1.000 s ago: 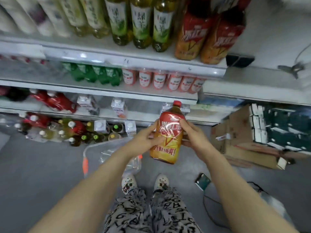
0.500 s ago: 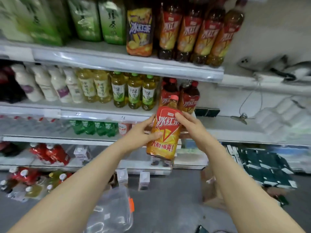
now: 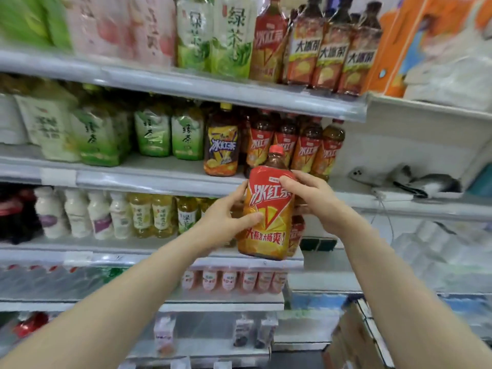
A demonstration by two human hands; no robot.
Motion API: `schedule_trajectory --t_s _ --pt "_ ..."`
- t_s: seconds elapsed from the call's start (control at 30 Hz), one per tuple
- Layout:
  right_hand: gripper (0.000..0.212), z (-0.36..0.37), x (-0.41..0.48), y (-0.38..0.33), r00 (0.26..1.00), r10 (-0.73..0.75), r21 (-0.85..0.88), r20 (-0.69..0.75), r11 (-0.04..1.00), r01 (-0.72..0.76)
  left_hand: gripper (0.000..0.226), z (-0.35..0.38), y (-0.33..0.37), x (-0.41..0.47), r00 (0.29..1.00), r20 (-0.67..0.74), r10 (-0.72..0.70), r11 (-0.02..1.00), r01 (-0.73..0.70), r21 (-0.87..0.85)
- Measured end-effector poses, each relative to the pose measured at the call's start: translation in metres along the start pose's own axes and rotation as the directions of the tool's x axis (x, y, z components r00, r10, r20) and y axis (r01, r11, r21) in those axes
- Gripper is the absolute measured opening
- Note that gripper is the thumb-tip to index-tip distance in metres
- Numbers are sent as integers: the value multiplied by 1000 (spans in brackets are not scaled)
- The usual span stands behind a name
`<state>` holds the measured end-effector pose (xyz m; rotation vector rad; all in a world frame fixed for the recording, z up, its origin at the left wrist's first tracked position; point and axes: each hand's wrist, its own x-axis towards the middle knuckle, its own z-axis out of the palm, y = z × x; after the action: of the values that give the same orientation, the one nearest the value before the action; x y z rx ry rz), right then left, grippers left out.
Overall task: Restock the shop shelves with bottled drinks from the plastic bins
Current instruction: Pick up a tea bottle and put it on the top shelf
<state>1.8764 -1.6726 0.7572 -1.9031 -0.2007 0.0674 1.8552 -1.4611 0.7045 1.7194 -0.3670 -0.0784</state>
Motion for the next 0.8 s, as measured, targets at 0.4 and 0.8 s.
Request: schedule_trajectory --t_s 0.4,0.8 --pt "39 -33 43 -113 974 -219 -73 -61 974 214 83 -53 104 56 979 48 196 977 -199 72" --pt "38 -73 118 -200 879 -452 -80 -151 892 445 43 -83 203 146 936 -41 350 917 -334 217"
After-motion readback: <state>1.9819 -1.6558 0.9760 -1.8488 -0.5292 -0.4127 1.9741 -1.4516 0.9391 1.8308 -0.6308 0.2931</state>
